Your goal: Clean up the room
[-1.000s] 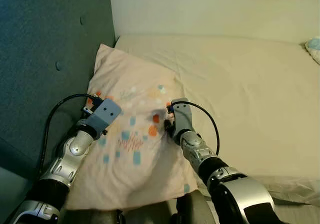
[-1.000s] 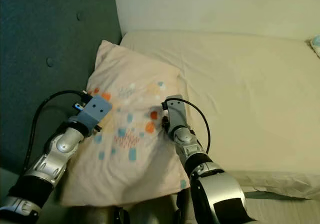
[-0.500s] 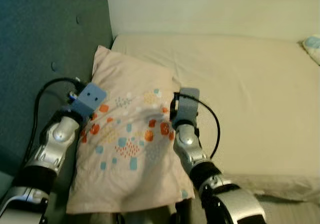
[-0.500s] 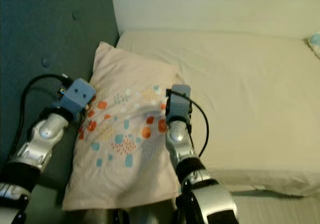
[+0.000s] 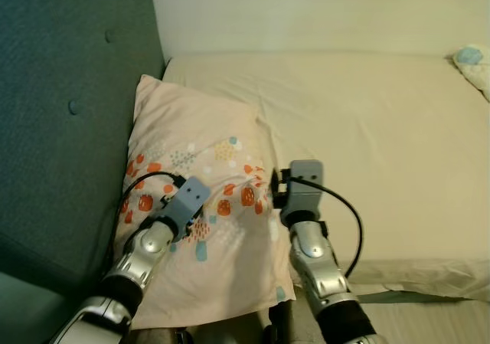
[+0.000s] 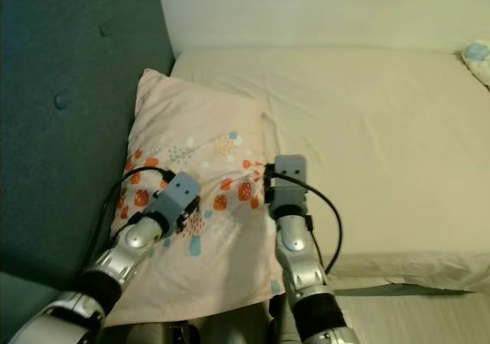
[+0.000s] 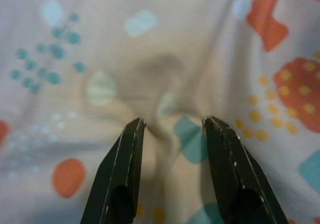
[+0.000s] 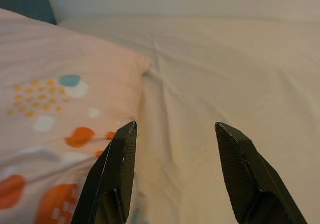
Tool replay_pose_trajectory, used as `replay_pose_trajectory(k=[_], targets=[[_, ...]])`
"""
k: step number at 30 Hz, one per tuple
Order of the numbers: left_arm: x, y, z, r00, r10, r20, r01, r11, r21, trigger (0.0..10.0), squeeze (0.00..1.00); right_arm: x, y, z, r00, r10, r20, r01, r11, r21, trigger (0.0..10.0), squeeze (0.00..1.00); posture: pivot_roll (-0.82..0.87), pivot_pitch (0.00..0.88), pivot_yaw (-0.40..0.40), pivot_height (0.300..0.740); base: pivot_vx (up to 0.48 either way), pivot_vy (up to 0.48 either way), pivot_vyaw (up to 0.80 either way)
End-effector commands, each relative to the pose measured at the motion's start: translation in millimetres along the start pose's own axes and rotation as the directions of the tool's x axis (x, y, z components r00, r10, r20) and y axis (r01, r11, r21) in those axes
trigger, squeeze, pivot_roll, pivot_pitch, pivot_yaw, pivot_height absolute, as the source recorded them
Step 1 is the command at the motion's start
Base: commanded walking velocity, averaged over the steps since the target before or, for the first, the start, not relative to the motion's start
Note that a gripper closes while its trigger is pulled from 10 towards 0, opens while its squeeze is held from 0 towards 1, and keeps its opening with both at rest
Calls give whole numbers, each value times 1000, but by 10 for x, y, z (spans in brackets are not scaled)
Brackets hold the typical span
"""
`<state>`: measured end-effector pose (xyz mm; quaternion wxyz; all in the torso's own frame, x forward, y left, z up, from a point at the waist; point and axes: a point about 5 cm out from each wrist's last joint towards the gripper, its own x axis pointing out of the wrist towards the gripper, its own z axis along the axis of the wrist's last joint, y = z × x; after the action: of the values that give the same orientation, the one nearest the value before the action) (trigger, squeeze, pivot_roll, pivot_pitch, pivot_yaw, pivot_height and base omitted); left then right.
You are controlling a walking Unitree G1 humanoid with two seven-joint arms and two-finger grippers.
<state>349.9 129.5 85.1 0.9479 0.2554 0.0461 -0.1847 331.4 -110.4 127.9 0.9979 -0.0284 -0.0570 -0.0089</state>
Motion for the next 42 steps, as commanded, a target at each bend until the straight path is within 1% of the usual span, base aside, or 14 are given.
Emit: replay_pose_trajectory(k=[1,2,6,9,14,16,17,18,19,22,28,33,41,42], targets=[[-84,-272,-270,980,-145,-138,150,988,28,10000,0,-44,-50,-81,999,-10,-42,9,1000,-8,10000,0,-102,271,11,625,0,0,0],[-140,-430,-367,950,-249,-190,268,960,80,10000,0,-44,-83,-74,999,-14,-49,14,1000,-11,10000,0,-110,275,17,625,0,0,0],[-207,-517,-472,924,-298,-238,332,936,116,10000,0,-44,-116,-42,998,-16,-54,15,1000,-13,10000,0,-118,275,20,625,0,0,0],[-163,-228,-443,970,-118,-212,144,983,112,10000,0,-60,-102,65,999,10,-39,-10,1000,10,10000,0,-113,268,10,625,0,0,0],[-143,45,-411,982,31,-184,-13,995,100,10000,0,-74,-71,143,999,41,-27,-41,999,22,10000,0,-109,264,-4,625,0,0,0],[-193,457,-252,974,219,-62,-227,961,-161,10000,0,-65,-19,273,996,85,10,-86,994,65,10000,0,-107,257,-13,625,0,0,0],[-193,457,-252,974,219,-62,-227,961,-161,10000,0,-65,-19,273,996,85,10,-86,994,65,10000,0,-107,257,-13,625,0,0,0],[-255,629,-184,956,294,-16,-285,911,-299,10000,0,-65,2,313,994,110,20,-111,990,84,10000,0,-100,248,-19,625,0,0,0],[-255,629,-184,956,294,-16,-285,911,-299,10000,0,-65,2,313,994,110,20,-111,990,84,10000,0,-100,248,-19,625,0,0,0],[-414,786,-132,928,373,16,-327,833,-447,10000,0,-90,8,300,986,164,-7,-163,985,63,10000,0,-92,238,-23,625,0,0,0],[-741,548,-197,920,391,7,-353,837,-418,10000,0,-192,-103,138,977,191,-99,-195,980,-36,10000,0,-81,207,-25,625,0,0,0],[-855,393,-108,861,506,-49,-467,750,-469,10000,0,-308,-256,-24,978,164,-128,-164,986,6,10000,0,-58,141,-25,625,0,0,0],[-843,338,0,871,492,8,-433,774,-462,10000,0,-320,-275,-137,975,123,-183,-121,992,23,10000,0,-59,116,-20,665,0,0,0],[-815,332,40,882,471,33,-411,800,-437,10000,0,-328,-260,-149,975,125,-184,-121,992,32,10000,0,-62,92,-15,675,0,0,0]])
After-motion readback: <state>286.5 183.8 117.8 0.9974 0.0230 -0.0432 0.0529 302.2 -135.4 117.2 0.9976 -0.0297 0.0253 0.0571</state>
